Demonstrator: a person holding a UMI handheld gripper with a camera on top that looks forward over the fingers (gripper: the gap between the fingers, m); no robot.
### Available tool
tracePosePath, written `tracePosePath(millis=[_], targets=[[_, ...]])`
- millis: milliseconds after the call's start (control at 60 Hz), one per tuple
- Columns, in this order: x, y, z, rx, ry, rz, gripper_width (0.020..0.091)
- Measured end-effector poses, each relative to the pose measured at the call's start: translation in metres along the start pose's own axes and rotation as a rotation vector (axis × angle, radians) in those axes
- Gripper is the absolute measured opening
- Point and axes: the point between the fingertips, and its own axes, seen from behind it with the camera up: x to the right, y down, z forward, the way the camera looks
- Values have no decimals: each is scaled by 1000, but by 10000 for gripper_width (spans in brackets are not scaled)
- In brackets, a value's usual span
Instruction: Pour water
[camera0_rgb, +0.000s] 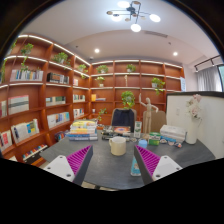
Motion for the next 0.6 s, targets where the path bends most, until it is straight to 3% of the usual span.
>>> tracePosePath(millis=[350, 600], targets=[[85, 77, 38, 2, 194, -11, 846], [115, 112, 103, -48, 228, 20, 842]])
